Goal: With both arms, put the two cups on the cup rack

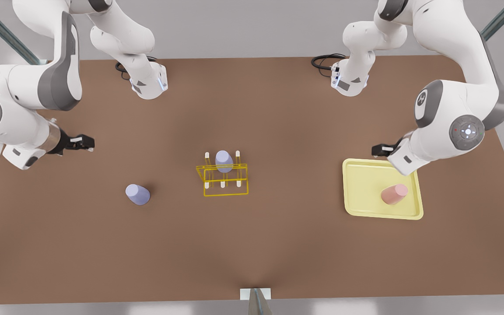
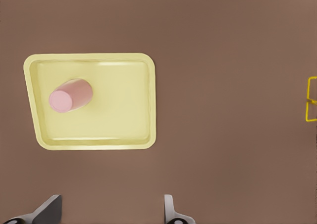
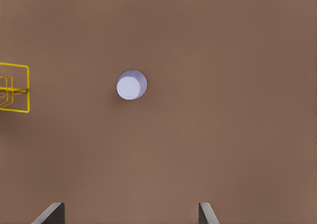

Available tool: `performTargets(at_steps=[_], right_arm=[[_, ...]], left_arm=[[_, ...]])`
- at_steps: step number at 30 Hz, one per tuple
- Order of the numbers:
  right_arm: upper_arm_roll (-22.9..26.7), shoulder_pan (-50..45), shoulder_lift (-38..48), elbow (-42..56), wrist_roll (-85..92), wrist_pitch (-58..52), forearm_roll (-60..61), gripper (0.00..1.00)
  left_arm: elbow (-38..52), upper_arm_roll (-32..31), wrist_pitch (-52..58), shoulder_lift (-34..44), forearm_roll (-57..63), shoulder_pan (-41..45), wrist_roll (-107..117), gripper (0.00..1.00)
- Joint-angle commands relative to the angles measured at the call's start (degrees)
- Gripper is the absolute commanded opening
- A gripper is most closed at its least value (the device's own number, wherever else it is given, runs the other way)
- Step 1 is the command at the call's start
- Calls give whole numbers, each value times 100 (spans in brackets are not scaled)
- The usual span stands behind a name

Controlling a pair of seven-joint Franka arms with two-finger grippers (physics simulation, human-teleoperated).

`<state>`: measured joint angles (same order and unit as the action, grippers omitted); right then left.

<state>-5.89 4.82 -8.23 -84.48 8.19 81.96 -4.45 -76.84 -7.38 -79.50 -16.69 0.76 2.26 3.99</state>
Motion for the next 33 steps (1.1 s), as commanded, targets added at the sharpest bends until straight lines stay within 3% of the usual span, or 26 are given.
performTargets(at_steps=[1,4,6,8,12,16,22,33], right_arm=[[-8,1,-30,-7,377,426,14,100],[-79,-191,-434,107,403,768,-109,100],[-79,-719,-1215,230,184,1234,-241,100],[-79,-790,-1849,213,-616,1884,-205,100],[-70,-746,-2420,169,-704,2614,-170,100],[-70,-508,-2675,125,-696,3035,-179,100],[-79,-157,-2473,-885,-555,4363,-188,100],[-167,-174,-1788,-2248,-564,5031,67,100]], left_arm=[[2,17,-470,8,-50,2,172,100],[-24,359,-856,-281,-15,-7,173,100],[55,685,-1665,-1072,-14,-200,-538,100],[767,782,-1929,-2013,-14,-560,-1163,100],[565,861,-2658,-2444,-23,-595,-1339,100],[-674,975,-3485,-1847,-23,-578,-1313,100],[-1465,1001,-3564,-1592,21,-657,-1313,100],[-2503,1195,-4372,-1565,-14,-578,-1295,100]])
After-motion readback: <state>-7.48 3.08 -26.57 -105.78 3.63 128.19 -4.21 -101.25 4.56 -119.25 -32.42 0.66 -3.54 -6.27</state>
